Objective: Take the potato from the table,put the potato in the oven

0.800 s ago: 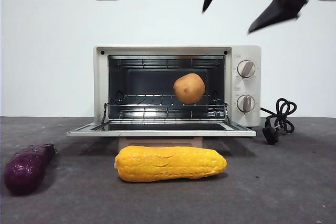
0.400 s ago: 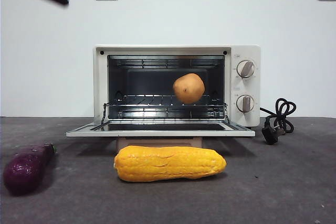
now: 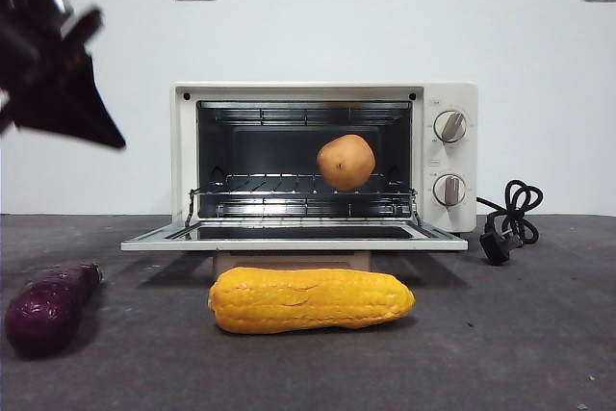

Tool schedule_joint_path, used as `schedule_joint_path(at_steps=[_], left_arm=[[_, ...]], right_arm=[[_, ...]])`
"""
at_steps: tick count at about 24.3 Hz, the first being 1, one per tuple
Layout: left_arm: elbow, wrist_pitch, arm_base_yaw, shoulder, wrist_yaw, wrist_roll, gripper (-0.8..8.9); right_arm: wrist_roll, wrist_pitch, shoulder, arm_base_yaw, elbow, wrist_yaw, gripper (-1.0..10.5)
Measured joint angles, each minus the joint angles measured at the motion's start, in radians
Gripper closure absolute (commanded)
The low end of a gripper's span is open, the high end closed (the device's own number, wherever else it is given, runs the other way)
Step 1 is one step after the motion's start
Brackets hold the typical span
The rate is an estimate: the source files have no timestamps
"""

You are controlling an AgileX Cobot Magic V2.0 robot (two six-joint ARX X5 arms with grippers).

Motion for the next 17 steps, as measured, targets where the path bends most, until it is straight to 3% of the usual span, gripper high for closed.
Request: schedule_joint_path(at_steps=[7,17], left_arm=[[0.0,0.124,0.0,0.199,0.006,-0.016,8.22],[0.0,0.183,-0.015,0.314,0.05,-0.028,8.22]], right_arm=[[0.023,-0.074,-0.021,0.0,0.0,0.0,4.4],[0.037,-0.073,-0.021,0.0,0.0,0.0,4.4]])
